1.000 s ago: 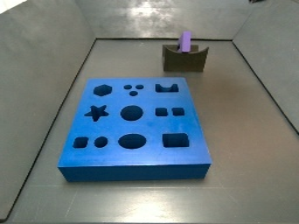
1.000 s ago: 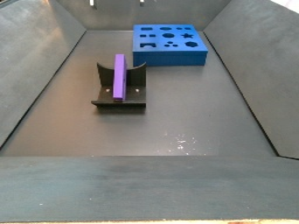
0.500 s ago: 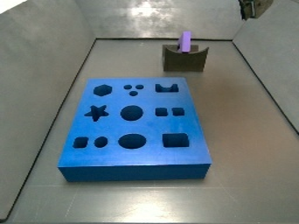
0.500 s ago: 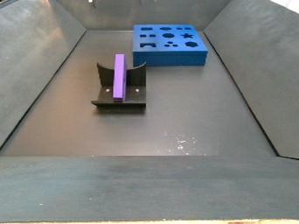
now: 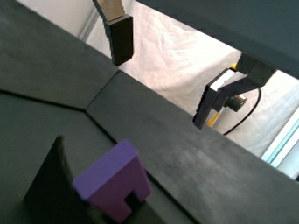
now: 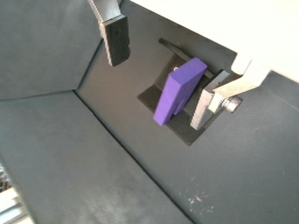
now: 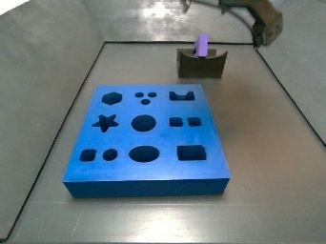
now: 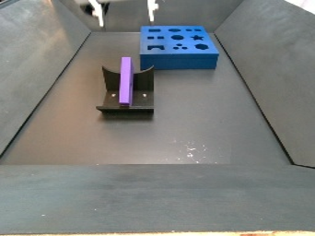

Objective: Pick up the double-square object. Move up. Place the double-square object on the fixture. Regrasp the double-square object. Rotate the double-square object. Move to above the board. Insert the double-square object.
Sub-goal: Regrasp the double-square object.

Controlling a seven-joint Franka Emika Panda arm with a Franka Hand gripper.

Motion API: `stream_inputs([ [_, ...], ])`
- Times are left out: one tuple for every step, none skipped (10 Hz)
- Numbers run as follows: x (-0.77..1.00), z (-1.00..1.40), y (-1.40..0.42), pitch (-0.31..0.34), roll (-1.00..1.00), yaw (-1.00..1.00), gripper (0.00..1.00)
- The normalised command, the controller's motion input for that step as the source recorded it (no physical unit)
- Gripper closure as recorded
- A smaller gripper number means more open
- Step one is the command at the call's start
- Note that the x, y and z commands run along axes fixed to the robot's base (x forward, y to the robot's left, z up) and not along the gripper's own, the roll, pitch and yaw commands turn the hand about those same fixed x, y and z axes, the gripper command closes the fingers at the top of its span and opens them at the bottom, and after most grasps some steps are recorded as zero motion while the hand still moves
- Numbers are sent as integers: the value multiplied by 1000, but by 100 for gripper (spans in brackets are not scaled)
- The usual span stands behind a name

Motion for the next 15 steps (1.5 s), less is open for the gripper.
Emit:
stream_inputs([
  [82, -1000, 52, -127, 75, 112, 0],
  [87, -1000, 50, -137, 71, 89, 0],
  [95, -1000, 45, -138, 71, 40, 0],
  [105, -1000, 38, -131, 73, 7, 0],
  [115, -1000, 31, -103, 73, -33, 0],
  [117, -949, 26, -79, 74, -46, 0],
  [108, -808, 18, -53, 71, -56, 0],
  [90, -624, 8, -24, 70, -54, 0],
  [84, -489, 7, -2, 66, -42, 0],
  [84, -358, 6, 20, 63, -34, 0],
  [59, -222, 0, 42, 50, -14, 0],
  [17, -183, -5, 45, 53, -10, 0],
  [14, -178, -5, 43, 53, 0, 0],
  [14, -177, -5, 43, 53, 6, 0],
  [14, -176, -4, 43, 53, 15, 0],
])
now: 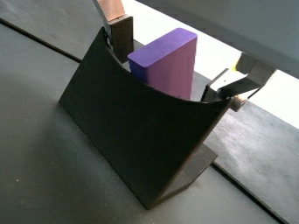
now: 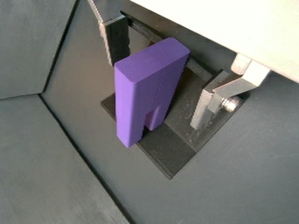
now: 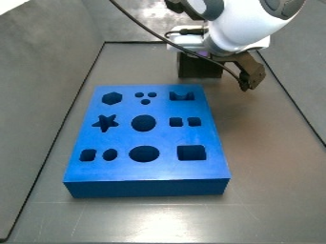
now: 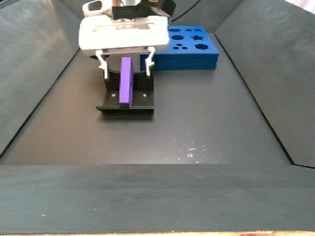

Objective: Pick up the double-square object. Move up. Place the double-square object on the fixture. Regrasp the double-square object. Rotate the double-square object. Move to above the board. Insert the double-square object.
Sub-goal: Regrasp the double-square object, then rotate the double-square object.

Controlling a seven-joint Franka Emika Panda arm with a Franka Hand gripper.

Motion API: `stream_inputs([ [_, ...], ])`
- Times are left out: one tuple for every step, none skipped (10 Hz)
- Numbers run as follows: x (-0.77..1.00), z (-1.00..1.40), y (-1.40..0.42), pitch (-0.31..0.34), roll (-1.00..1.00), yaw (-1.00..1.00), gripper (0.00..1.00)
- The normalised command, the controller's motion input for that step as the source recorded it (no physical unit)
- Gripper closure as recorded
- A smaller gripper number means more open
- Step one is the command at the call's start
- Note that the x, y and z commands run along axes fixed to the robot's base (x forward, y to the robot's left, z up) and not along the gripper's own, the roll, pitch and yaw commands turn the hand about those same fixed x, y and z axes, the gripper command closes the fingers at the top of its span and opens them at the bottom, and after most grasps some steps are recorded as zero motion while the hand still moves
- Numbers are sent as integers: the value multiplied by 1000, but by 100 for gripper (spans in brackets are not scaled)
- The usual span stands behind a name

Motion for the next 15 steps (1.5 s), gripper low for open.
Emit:
stream_inputs([
  [0, 0, 0, 0, 0, 0, 100],
  [-1000, 974, 121, 0, 0, 0, 100],
  [-1000, 976, 116, -23, -27, 4, 100],
  [-1000, 970, 110, -44, -66, 13, 100],
  [-1000, 960, 103, -50, -82, 15, 100],
  [-1000, 941, 95, -64, -94, 9, 100],
  [-1000, 922, 89, -73, -103, -1, 100],
  [-1000, 893, 84, -83, -112, -18, 100],
  [-1000, 871, 80, -86, -118, -31, 100],
  [-1000, 854, 78, -88, -122, -41, 100],
  [-1000, 806, 71, -84, -132, -68, 100],
  [-1000, 785, 68, -79, -134, -79, 100],
  [-1000, 730, 62, -58, -136, -91, 100],
  [-1000, 684, 59, -50, -138, -93, 100],
  [-1000, 627, 56, -45, -141, -87, 100],
])
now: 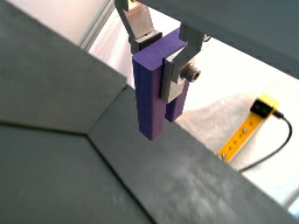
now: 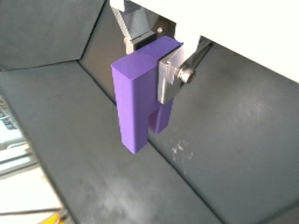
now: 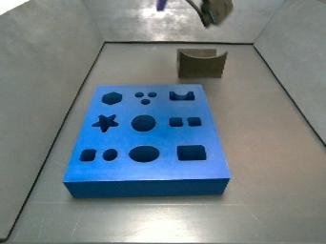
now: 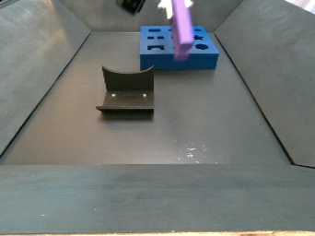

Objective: Pick up the double-square object. Move up. Place the double-square object on the fixture. Regrasp the double-square object. Rotate the double-square object. Move to above the board. Insert the double-square object.
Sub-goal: Rotate the double-square object.

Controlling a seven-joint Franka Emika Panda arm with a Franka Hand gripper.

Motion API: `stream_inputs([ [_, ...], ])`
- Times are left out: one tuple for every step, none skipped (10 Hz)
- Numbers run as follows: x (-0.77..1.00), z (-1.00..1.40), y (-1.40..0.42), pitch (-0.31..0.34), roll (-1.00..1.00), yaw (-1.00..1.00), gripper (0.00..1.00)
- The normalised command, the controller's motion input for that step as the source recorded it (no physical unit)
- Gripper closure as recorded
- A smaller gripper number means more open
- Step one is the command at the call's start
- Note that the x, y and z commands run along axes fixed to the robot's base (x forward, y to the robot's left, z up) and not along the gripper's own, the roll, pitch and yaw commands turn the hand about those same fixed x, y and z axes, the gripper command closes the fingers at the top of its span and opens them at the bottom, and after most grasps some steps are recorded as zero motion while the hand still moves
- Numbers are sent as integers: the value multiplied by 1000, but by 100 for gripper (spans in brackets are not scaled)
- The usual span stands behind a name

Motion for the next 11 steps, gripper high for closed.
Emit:
stream_inputs([
  [-1000, 518, 50, -33, -145, -83, 100],
  [-1000, 413, 47, -28, -141, -78, 100],
  [-940, 309, 40, -25, -137, -74, 100],
  [-694, 123, 22, -20, -125, -64, 100],
  [-596, 78, 15, -15, -123, -61, 100],
  [-392, 36, 6, -9, -112, -54, 100],
  [-236, 37, 3, -12, -111, -43, 100],
  [0, 0, 0, -102, -1000, -562, 100],
  [36, -10, 20, -89, -1000, -563, 100],
  [-35, 28, 51, -64, -1000, -563, 100],
  [-64, 38, 35, -45, -1000, -564, 100],
])
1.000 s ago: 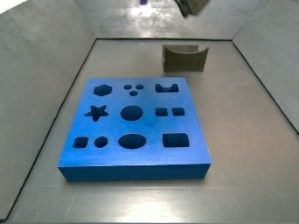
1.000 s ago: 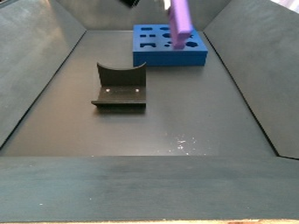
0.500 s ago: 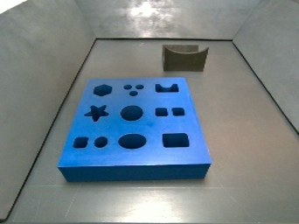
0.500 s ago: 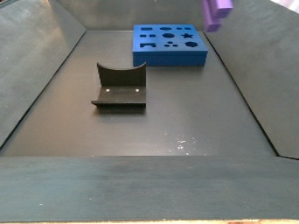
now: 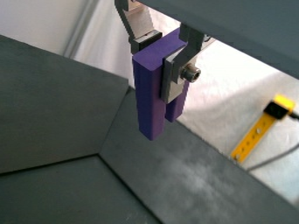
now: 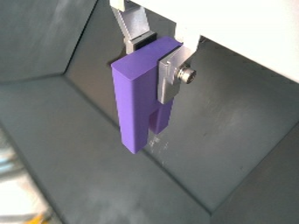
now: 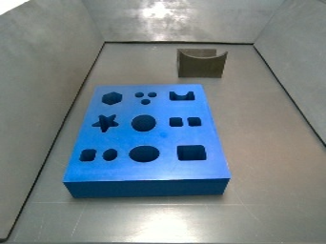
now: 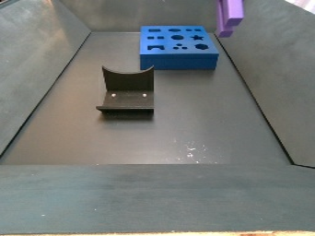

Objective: Pick up the double-square object. Move up. Place the double-square object on the fixture. Regrasp the double-square object. Rotate the double-square object. Move to above the board. Insert the double-square object.
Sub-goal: Rotate the double-square object.

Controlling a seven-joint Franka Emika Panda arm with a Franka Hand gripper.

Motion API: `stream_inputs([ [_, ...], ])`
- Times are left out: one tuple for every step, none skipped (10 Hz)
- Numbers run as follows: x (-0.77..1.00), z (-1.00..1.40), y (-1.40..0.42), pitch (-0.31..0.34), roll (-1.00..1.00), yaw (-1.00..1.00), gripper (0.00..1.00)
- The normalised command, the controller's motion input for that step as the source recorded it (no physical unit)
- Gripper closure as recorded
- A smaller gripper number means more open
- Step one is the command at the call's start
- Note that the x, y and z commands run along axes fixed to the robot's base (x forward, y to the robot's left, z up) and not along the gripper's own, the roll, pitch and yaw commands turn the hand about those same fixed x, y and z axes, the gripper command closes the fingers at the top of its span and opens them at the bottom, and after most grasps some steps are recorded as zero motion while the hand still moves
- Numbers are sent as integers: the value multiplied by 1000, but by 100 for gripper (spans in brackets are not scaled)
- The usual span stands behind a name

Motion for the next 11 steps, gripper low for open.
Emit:
stream_inputs([
  [-56, 38, 34, -10, -1000, -561, 100],
  [-43, 33, 35, 9, -1000, -561, 100],
  [-31, 25, 32, 49, -1000, -557, 100],
  [-31, 26, 29, 75, -1000, -556, 100],
  [-38, 30, 28, 109, -1000, -544, 100],
  [-41, 32, 24, 131, -1000, -534, 100],
  [-40, 33, 27, 157, -1000, -513, 100],
  [-38, 33, 26, 172, -1000, -494, 100],
  [-37, 33, 25, 181, -1000, -470, 100],
  [-34, 35, 26, 186, -1000, -442, 100],
  [-13, 31, 26, 185, -1000, -400, 100],
])
